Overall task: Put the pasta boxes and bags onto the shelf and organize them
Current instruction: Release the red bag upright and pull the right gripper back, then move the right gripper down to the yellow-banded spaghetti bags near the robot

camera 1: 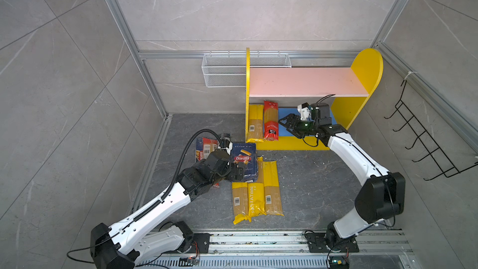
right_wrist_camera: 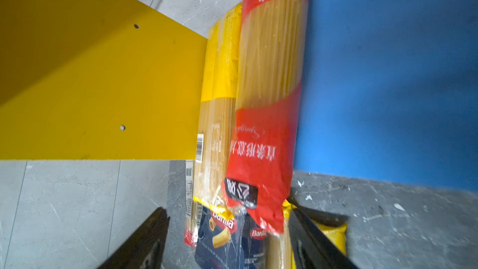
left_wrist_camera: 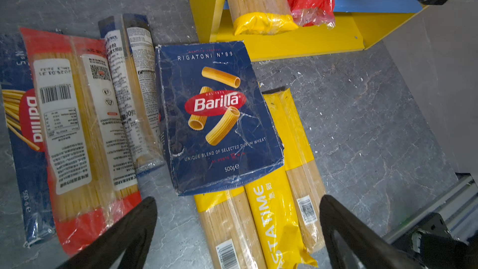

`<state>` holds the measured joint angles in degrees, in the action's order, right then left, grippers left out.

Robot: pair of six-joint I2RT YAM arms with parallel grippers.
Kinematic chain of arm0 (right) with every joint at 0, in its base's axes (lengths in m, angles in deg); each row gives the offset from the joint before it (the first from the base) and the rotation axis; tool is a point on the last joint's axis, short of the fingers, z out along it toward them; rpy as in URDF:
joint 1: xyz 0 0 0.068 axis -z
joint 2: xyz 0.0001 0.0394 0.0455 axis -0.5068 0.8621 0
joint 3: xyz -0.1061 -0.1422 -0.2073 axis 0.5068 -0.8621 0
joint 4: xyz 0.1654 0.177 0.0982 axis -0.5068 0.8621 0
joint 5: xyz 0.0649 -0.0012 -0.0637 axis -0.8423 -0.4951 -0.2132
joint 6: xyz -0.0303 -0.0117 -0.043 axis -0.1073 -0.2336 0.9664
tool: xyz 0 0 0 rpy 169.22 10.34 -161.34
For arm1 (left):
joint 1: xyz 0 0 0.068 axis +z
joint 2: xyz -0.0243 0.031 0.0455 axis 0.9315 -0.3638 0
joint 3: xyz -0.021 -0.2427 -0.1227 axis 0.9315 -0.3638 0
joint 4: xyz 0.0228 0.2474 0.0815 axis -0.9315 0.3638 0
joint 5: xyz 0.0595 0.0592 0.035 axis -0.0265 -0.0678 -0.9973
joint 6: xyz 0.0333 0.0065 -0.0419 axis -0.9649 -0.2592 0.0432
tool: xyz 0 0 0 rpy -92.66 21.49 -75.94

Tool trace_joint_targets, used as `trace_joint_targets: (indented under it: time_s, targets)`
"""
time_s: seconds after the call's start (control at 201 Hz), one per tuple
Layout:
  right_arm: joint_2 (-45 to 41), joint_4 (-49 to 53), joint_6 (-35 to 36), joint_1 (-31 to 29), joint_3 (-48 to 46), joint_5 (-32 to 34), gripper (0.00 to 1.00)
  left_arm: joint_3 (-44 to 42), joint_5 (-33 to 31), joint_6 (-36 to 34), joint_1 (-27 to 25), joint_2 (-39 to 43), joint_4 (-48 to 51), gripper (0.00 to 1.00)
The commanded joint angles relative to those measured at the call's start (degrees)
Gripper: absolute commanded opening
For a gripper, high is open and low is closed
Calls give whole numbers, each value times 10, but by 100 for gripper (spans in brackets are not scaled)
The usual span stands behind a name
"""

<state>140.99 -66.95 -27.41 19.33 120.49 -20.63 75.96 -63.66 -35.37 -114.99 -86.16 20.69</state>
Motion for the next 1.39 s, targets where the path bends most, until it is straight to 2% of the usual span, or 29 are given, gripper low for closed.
trace_joint_targets:
  time_s: [0.0, 0.199, 0.448, 0.602, 0.802, 1.021, 1.389]
  targets:
    - [-52, 30, 11, -4, -65, 23, 80, -23, 13, 26, 1, 36, -2, 100]
    - [-137, 39, 17, -21, -186, 36, 81, -69, 26, 43, 0, 80, -2, 100]
    - [-210, 72, 26, -86, -284, 96, 82, -115, 34, 71, -12, 111, -17, 100]
    - [-231, 78, 13, -151, -334, 140, 83, -143, 16, 96, -52, 118, -39, 100]
    - [-249, 37, -27, -211, -405, 151, 83, -145, -27, 113, -117, 94, -46, 100]
    - [-248, 45, -42, -267, -419, 206, 83, -129, -53, 116, -158, 55, -57, 100]
    - [-179, 9, -49, -332, -415, 233, 84, -115, -67, 113, -173, 19, -71, 100]
